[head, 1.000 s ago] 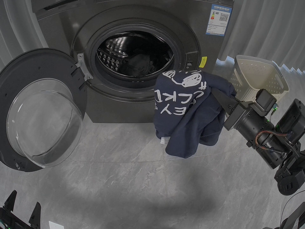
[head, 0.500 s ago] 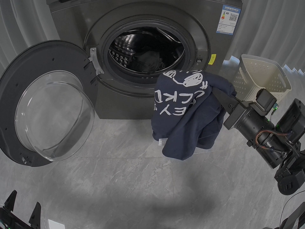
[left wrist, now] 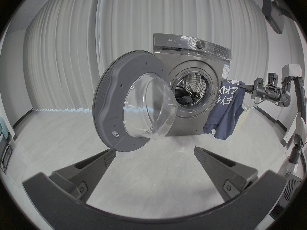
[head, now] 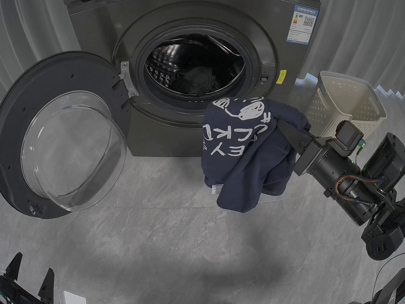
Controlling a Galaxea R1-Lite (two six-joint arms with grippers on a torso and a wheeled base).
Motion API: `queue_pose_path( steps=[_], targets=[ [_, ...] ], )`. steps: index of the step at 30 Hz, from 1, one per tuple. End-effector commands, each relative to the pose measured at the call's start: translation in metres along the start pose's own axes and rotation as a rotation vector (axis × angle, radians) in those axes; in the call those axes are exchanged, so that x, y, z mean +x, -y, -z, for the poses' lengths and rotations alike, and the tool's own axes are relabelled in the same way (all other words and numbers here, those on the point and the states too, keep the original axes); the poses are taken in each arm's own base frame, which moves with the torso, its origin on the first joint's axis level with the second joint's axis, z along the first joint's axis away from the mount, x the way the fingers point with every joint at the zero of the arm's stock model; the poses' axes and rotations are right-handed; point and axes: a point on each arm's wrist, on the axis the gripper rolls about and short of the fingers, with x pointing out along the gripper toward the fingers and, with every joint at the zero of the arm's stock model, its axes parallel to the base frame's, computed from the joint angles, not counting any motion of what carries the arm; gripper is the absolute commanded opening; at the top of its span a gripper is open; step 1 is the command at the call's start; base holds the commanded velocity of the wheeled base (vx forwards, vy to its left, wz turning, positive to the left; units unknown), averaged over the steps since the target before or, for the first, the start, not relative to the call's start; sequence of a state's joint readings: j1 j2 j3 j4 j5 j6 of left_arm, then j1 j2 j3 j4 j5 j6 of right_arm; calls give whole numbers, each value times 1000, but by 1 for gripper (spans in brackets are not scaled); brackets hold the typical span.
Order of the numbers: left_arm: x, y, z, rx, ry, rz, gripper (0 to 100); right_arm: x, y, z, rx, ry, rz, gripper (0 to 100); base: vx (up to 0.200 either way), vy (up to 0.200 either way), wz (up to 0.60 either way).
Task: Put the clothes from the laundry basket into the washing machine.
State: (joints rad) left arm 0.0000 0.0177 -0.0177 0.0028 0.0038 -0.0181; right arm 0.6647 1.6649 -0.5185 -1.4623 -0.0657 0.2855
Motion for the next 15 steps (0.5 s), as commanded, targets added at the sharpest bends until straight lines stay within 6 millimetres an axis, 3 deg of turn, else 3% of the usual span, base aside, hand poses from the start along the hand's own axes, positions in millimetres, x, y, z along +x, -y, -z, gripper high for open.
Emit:
queue_pose_path(
  steps=[1,15],
  targets=[
    [1,0,5,0,-9,-1,100,2,-1,1,1,-1,-4,0,0,0,0],
    [1,0,4,6,-6,-2,100,10,-7,8,0,-13,-31,0,0,0,0]
  ],
)
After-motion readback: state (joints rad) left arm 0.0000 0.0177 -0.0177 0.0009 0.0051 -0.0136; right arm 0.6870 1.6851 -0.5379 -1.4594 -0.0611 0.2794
